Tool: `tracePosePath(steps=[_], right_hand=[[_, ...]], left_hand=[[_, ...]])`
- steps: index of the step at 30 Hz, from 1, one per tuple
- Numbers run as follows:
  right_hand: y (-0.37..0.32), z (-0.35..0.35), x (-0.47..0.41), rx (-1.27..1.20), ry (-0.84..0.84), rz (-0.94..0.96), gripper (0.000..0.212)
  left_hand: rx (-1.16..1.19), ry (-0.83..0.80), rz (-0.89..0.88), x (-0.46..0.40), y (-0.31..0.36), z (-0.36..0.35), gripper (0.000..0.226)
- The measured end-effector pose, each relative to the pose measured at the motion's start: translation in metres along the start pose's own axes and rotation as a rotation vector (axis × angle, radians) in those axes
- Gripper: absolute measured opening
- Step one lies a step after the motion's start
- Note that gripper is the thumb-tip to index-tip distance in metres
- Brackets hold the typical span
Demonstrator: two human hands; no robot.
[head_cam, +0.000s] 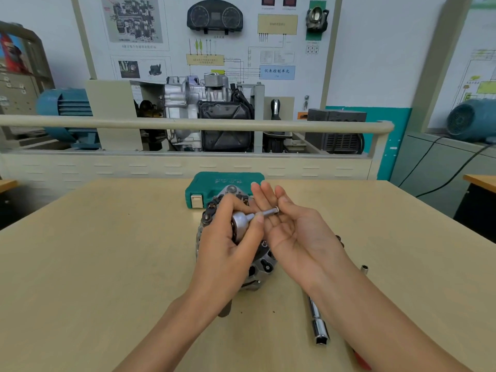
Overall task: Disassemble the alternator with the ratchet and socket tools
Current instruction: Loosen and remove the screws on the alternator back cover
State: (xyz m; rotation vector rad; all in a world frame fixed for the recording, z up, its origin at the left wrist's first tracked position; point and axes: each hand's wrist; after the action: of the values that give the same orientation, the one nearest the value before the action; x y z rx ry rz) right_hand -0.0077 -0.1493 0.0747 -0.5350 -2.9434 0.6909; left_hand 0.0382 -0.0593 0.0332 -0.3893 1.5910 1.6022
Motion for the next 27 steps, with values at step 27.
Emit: tracePosePath(steps=[27], right_hand=[[-0.017,0.002,-0.016,0.558,-0.245,-0.210,0.036]], left_hand=[[0.617,-0.123,0.595,-0.044,0.019,0.015,0.022]])
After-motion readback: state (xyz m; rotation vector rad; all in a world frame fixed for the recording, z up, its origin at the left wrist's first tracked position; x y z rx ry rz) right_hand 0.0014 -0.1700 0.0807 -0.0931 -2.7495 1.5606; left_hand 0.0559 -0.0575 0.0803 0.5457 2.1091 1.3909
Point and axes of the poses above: each hand's wrist, its own x-axis away from the middle knuckle, its own z-axis out of the back of the hand, y = z × x, and after that the axes turned 2 degrees about -y, right-handed
